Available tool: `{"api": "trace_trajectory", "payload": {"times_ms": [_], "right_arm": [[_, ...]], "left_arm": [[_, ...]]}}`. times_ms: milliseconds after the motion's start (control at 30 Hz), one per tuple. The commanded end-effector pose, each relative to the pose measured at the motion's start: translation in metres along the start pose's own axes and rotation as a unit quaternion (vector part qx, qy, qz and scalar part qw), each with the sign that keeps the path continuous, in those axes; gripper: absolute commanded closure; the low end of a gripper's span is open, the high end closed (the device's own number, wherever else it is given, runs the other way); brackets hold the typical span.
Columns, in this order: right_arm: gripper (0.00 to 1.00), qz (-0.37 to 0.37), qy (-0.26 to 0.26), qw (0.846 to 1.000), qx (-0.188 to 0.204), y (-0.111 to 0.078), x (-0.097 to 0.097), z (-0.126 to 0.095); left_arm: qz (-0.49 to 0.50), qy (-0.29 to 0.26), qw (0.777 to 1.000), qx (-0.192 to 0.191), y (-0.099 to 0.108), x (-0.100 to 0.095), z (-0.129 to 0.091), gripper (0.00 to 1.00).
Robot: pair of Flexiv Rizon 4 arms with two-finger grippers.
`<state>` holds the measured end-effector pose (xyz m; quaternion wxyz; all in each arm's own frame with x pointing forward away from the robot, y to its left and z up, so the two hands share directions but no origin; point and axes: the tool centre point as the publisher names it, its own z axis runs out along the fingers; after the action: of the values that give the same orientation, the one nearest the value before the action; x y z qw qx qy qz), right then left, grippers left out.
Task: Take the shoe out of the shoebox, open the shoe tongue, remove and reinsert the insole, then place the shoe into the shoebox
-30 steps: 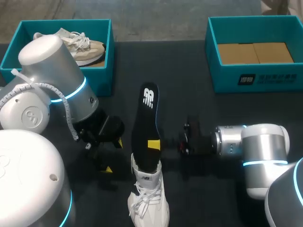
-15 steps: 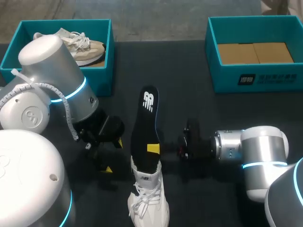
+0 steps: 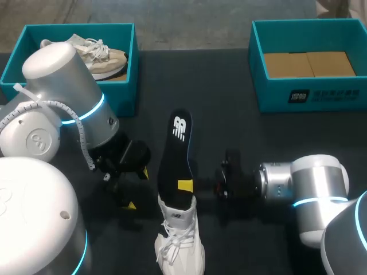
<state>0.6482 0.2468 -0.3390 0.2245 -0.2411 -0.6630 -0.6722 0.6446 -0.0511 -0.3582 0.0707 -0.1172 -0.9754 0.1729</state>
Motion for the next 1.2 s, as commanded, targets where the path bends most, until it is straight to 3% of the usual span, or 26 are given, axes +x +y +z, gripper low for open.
{"api": "trace_trajectory", "payload": {"times_ms": [33, 1200], "right_arm": [[1.0, 0.003, 0.002, 1.0, 0.004, -0.007, 0.002, 0.0], [1.0, 0.031, 0.012, 0.997, 0.068, -0.031, 0.011, 0.003]], "left_arm": [[0.0, -0.001, 1.0, 0.0, 0.0, 0.0, 0.001, 0.0], [0.0, -0.001, 1.0, 0.0, 0.0, 0.0, 0.001, 0.0]]}}
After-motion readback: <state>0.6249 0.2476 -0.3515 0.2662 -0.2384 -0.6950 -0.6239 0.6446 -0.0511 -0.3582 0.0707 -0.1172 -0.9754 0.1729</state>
